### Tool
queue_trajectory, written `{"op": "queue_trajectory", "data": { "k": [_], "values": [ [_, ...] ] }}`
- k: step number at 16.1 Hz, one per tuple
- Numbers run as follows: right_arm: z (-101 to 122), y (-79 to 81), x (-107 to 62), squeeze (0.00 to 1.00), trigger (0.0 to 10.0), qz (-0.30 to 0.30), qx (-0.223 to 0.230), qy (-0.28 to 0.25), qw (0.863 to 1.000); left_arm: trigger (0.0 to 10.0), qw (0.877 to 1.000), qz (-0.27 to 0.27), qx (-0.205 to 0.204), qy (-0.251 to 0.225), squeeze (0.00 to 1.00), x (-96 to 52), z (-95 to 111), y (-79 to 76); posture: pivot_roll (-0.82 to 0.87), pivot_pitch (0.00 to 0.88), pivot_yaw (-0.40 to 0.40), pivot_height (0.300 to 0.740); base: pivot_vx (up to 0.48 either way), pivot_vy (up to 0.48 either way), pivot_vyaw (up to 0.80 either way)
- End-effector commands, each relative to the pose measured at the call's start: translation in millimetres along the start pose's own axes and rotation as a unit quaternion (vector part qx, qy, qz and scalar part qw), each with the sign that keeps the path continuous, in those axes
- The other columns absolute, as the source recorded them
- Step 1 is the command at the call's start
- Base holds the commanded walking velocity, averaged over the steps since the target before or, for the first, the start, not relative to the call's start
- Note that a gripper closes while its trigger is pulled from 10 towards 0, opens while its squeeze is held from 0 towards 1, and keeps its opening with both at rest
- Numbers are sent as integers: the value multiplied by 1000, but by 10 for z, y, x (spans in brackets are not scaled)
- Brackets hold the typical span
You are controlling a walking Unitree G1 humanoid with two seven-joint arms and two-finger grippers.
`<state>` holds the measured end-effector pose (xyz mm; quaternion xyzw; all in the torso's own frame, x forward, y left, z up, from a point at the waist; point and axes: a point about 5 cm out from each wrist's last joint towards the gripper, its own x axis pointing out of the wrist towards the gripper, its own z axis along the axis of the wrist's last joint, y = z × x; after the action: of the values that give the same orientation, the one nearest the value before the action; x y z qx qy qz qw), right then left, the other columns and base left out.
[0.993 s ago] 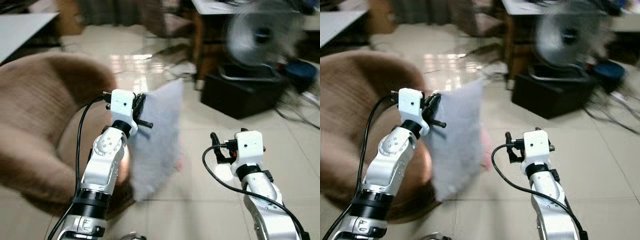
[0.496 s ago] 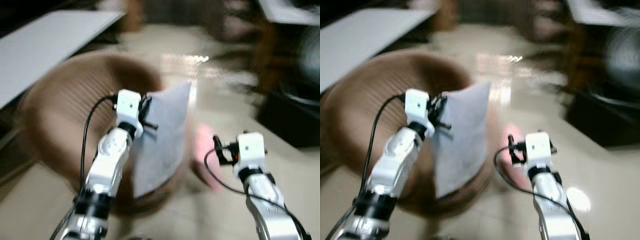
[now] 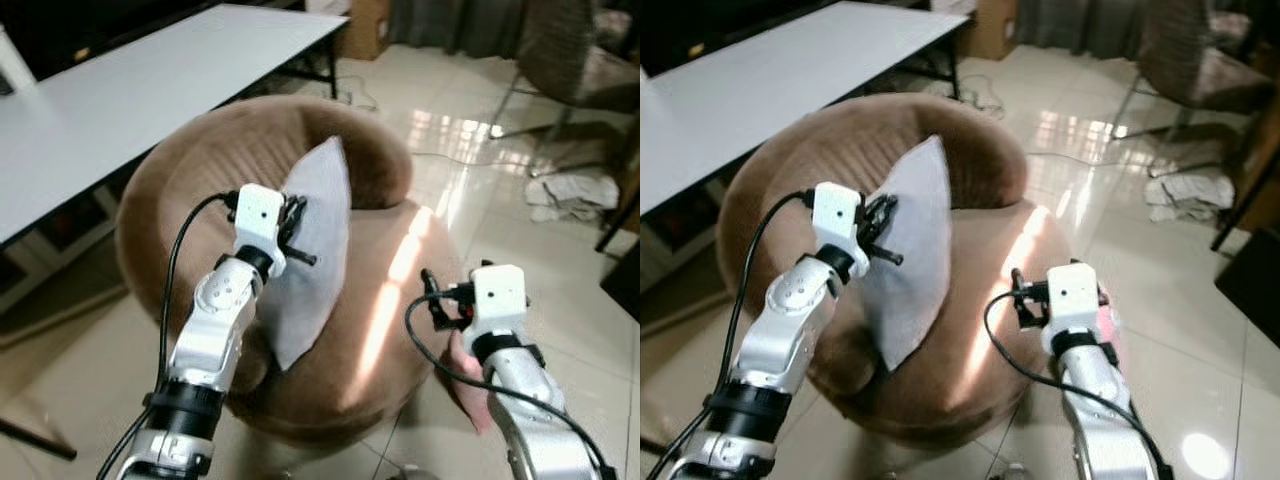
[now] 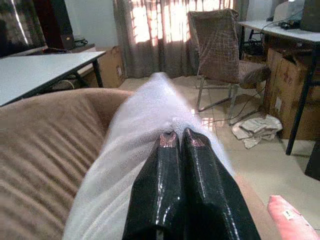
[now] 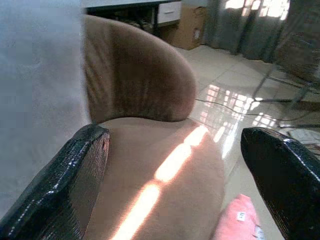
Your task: Move the pillow to the sofa from floor
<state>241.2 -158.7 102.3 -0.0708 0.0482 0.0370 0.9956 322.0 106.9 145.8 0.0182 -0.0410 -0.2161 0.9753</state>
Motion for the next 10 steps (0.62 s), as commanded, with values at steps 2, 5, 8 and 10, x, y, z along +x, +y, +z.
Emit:
{"op": "queue_trajectory", "data": {
  "k": [2,5,8,10],
  "values": [
    [24,21,-19,0,10000,5,3,-5,1000,10000,998,-54,3,-25,0,121,64,-99,-71,43,98,740,0,0,0],
    [77,20,-35,0,10000,31,-12,-14,999,10000,996,-80,5,-35,0,241,143,-107,-73,53,95,740,0,0,0],
    [222,11,-122,0,10000,124,-30,-28,991,10000,987,-143,-41,-56,0,430,358,-204,-82,63,96,740,0,0,0],
    [309,-27,-276,0,10000,201,-47,-24,978,10000,984,-157,-66,-52,0,550,473,-214,-94,74,101,740,0,0,0]
  ]
}}
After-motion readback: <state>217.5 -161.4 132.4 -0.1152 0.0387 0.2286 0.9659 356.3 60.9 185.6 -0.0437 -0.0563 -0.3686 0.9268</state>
